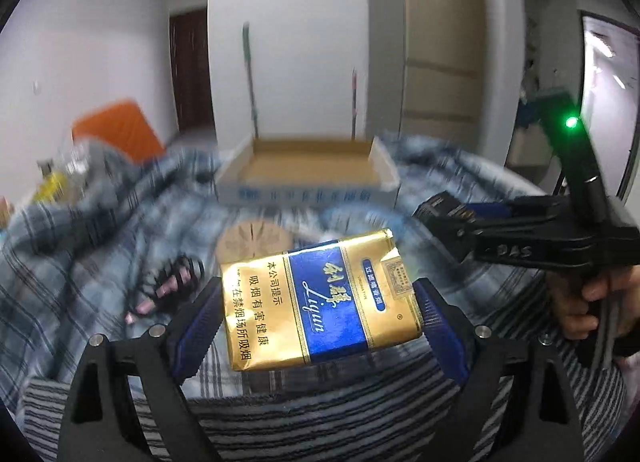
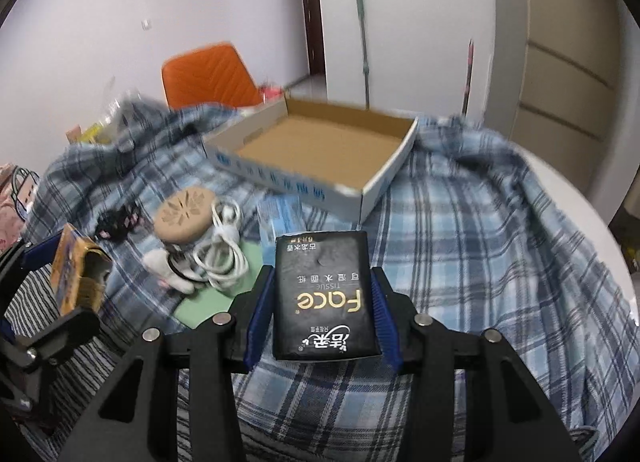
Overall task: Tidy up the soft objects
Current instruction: 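Carry both packs into the cardboard box and open both tools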
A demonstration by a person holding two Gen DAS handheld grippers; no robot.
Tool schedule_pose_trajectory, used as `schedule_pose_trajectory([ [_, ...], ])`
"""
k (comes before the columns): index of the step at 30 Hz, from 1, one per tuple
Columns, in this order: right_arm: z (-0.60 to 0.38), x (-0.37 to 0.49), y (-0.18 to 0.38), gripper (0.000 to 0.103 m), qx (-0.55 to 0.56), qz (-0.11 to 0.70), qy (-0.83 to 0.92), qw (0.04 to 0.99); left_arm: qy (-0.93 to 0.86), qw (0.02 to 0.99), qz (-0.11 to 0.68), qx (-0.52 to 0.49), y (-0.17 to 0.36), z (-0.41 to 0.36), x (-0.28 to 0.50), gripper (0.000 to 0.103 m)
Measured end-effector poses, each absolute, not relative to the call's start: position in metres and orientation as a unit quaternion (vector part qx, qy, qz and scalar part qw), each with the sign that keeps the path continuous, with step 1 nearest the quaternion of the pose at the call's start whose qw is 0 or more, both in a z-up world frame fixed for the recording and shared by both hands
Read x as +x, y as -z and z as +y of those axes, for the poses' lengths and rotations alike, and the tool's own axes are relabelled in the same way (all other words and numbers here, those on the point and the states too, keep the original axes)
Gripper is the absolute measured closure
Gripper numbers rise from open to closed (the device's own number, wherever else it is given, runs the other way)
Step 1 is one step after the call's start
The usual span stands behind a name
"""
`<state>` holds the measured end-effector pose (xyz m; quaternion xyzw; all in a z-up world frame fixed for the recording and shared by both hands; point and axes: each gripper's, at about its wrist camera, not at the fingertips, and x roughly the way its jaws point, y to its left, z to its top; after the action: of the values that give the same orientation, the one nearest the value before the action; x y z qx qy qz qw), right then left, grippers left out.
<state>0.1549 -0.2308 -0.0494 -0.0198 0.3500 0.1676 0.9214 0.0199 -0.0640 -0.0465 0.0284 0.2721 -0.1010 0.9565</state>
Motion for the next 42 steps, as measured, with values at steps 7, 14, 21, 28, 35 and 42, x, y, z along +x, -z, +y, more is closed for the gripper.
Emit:
schedule_pose_trajectory([
  [7, -0.235, 0.130, 0.027, 0.058, -0.010, 0.268, -0.174, 0.948, 0.077, 0.977, 0.200, 0.000, 0.026, -0.050, 0.001, 0.010],
  [14, -0.235, 0.100, -0.001, 0.058, -0.021, 0.174, -0.156, 0.972, 0.086, 0.992, 0.089, 0.003, -0.024, -0.042, -0.017, 0.010],
  [21, -0.227, 0.106, -0.036, 0.058, -0.024, 0.120, -0.151, 0.981, 0.105, 0.994, 0.031, 0.014, -0.054, -0.040, 0.006, 0.010],
  [28, -0.222, 0.151, -0.066, 0.058, -0.004, 0.100, -0.134, 0.986, 0.118, 0.992, -0.046, 0.023, -0.075, -0.038, 0.048, 0.010],
  [35, -0.216, 0.203, -0.075, 0.058, 0.007, 0.087, -0.106, 0.991, 0.121, 0.991, -0.062, 0.002, -0.087, -0.039, 0.109, 0.010],
  [42, -0.207, 0.231, -0.069, 0.058, 0.005, 0.050, -0.073, 0.996, 0.117, 0.992, -0.044, -0.014, -0.065, -0.034, 0.163, 0.010],
])
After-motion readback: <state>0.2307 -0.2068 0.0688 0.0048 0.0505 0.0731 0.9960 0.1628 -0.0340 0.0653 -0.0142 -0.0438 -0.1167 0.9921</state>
